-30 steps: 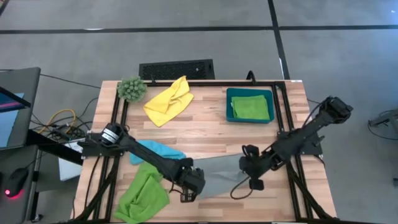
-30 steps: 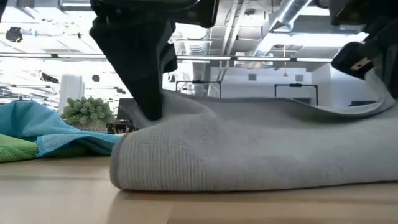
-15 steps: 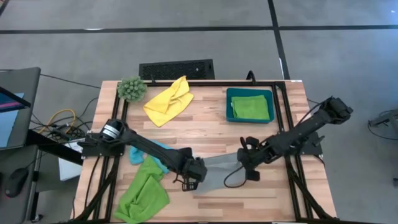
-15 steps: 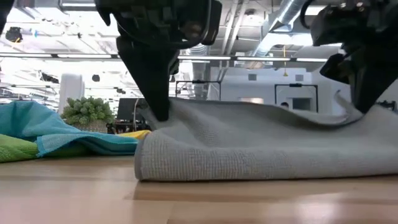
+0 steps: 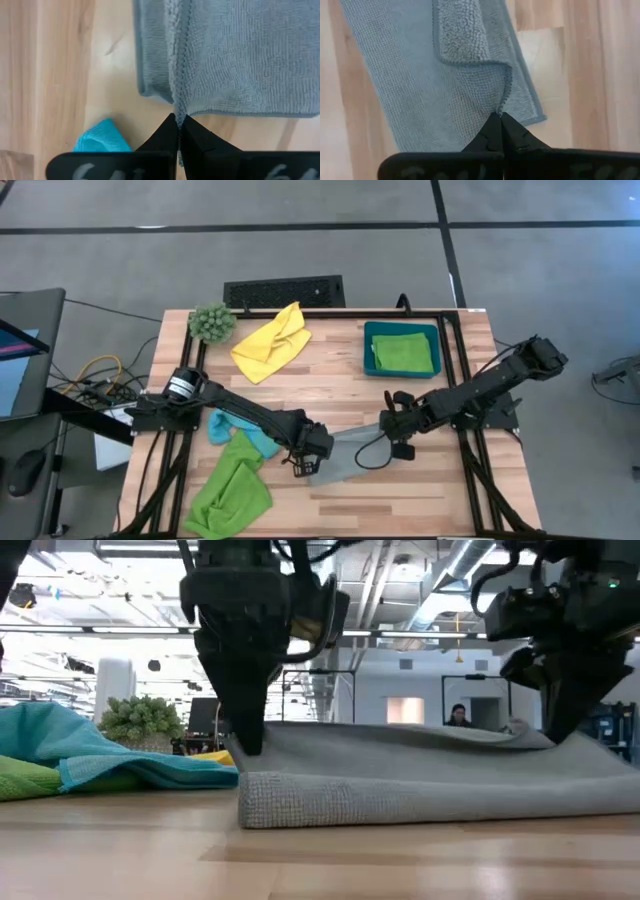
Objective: Fold microfiber towels
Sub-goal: Fold the dark white microfiber cloth
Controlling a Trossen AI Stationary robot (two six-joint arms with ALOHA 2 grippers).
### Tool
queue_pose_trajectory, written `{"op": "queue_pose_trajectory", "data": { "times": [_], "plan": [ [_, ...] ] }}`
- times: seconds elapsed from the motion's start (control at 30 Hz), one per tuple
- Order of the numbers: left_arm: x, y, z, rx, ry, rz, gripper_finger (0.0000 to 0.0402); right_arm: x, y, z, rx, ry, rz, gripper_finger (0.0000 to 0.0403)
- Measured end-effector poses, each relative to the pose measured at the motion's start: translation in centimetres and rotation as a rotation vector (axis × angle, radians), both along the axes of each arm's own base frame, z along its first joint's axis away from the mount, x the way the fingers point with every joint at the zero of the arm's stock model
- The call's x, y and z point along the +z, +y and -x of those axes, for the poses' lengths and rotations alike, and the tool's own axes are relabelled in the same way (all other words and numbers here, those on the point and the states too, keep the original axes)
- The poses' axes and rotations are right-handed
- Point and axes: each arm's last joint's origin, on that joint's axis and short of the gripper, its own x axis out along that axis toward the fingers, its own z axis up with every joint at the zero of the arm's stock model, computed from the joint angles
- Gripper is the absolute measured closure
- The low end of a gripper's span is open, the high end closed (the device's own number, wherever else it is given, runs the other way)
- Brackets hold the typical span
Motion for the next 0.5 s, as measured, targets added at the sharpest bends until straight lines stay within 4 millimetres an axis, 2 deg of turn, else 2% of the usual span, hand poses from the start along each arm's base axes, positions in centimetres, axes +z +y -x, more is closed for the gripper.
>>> {"op": "queue_pose_trajectory", "data": {
  "times": [0.17,0.37,0.5],
  "plan": [
    [-1.3,0.5,0.5,0.025,0.027,0.011,0.0401,-0.5,-0.9,-0.4,-0.017,0.023,0.016,0.0401],
    [-1.5,0.6,0.4,0.006,0.017,0.025,0.0401,-2.3,-0.8,-1.2,0.026,0.089,0.026,0.0400],
    [-1.5,0.6,0.4,-0.011,0.016,0.023,0.0401,-2.7,-0.7,-1.3,0.027,0.105,0.015,0.0399]
  ]
}}
